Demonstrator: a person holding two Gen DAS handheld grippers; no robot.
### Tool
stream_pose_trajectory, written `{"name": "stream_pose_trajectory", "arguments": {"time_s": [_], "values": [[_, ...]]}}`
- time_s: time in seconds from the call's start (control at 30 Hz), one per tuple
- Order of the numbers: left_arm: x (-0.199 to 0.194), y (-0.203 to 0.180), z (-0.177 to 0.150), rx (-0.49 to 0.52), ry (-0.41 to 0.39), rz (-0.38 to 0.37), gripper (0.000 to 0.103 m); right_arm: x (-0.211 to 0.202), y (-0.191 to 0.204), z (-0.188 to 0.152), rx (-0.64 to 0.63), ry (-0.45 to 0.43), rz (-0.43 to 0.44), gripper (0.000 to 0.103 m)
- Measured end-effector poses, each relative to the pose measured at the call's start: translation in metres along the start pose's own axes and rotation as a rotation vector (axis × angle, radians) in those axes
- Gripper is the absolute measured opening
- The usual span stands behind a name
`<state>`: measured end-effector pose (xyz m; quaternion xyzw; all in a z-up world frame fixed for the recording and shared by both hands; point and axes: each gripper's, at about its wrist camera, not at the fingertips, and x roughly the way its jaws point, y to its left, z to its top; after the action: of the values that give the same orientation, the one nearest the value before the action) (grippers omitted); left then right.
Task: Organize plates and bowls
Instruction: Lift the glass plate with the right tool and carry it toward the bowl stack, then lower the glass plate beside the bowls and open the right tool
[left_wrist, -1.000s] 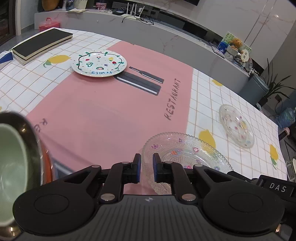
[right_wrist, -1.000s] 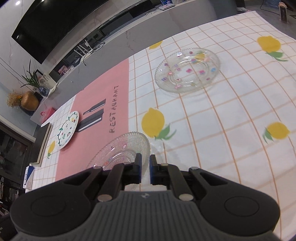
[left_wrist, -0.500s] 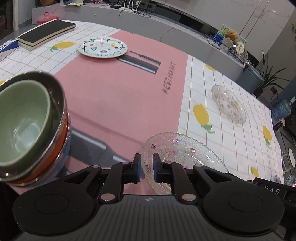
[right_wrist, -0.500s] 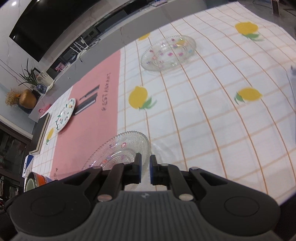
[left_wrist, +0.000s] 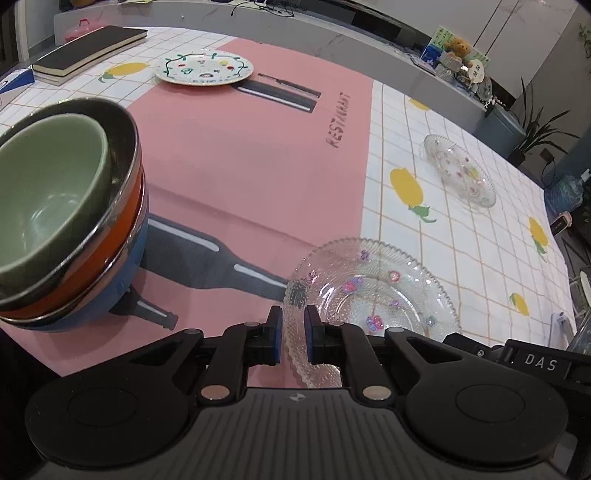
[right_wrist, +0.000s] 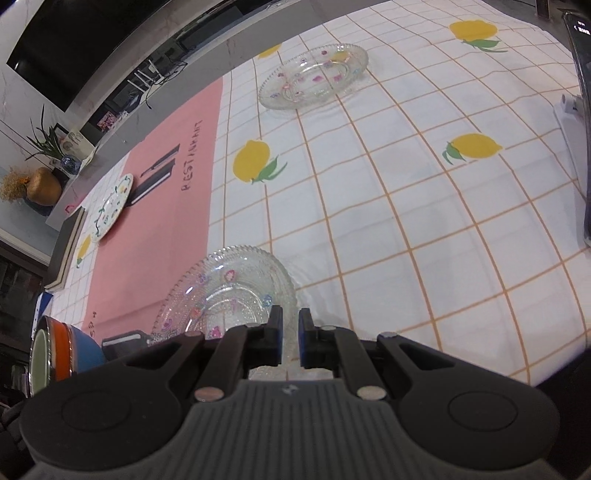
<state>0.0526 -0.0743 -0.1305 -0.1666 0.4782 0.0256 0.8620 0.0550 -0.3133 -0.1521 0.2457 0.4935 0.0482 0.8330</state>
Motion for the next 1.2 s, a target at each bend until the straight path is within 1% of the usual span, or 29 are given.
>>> {"name": "stream_pose_trajectory", "arguments": {"time_s": [0.13, 0.23, 0.37, 0.43, 0.5, 0.57, 0.6, 0.67, 0.7, 0.8, 0.93, 1.03, 1.1, 1.2], "values": [[0.003, 0.004, 0.0, 0.004, 0.018, -0.006, 0.013, 0.004, -0.001, -0.003, -0.002, 0.012, -0.007, 0.007], [0.003, 0.004, -0.001, 0.018, 0.015, -0.006, 0.013, 0.005, -0.001, -0.005, -0.005, 0.01, -0.01, 0.007], [0.003, -0.002, -0.001, 0.079, 0.011, 0.012, 0.014, 0.005, 0.002, -0.006, -0.035, 0.006, -0.021, 0.008], [0.004, -0.001, 0.0, 0.08, 0.018, 0.006, 0.014, 0.004, 0.002, -0.006, -0.035, 0.007, -0.016, 0.009], [0.004, 0.002, 0.002, 0.061, 0.024, -0.002, 0.014, 0.002, 0.002, -0.007, -0.041, 0.003, -0.009, 0.012], [0.002, 0.004, 0.004, 0.056, 0.017, 0.009, 0.015, -0.001, 0.004, -0.007, -0.059, -0.008, -0.011, 0.015], [0.0, 0.003, 0.004, 0.062, 0.007, 0.017, 0.016, -0.003, 0.004, -0.007, -0.066, -0.012, -0.011, 0.02], [-0.006, 0.002, 0.007, 0.077, -0.022, 0.021, 0.02, -0.006, 0.005, -0.007, -0.077, -0.025, -0.013, 0.025], [-0.009, 0.0, 0.008, 0.084, -0.035, 0.02, 0.02, -0.008, 0.005, -0.007, -0.081, -0.031, -0.016, 0.025], [-0.017, -0.005, 0.014, 0.101, -0.062, 0.001, 0.021, -0.012, 0.005, -0.004, -0.093, -0.046, -0.027, 0.026], [-0.021, -0.015, 0.024, 0.117, -0.075, -0.03, 0.022, -0.017, 0.004, 0.003, -0.101, -0.068, -0.034, 0.028], [-0.019, -0.026, 0.032, 0.14, -0.077, -0.053, 0.022, -0.02, 0.002, 0.01, -0.107, -0.083, -0.043, 0.029], [-0.016, -0.035, 0.037, 0.156, -0.073, -0.072, 0.022, -0.021, -0.001, 0.015, -0.104, -0.091, -0.049, 0.034], [-0.012, -0.051, 0.044, 0.198, -0.073, -0.09, 0.022, -0.021, -0.005, 0.025, -0.104, -0.101, -0.06, 0.034]]}}
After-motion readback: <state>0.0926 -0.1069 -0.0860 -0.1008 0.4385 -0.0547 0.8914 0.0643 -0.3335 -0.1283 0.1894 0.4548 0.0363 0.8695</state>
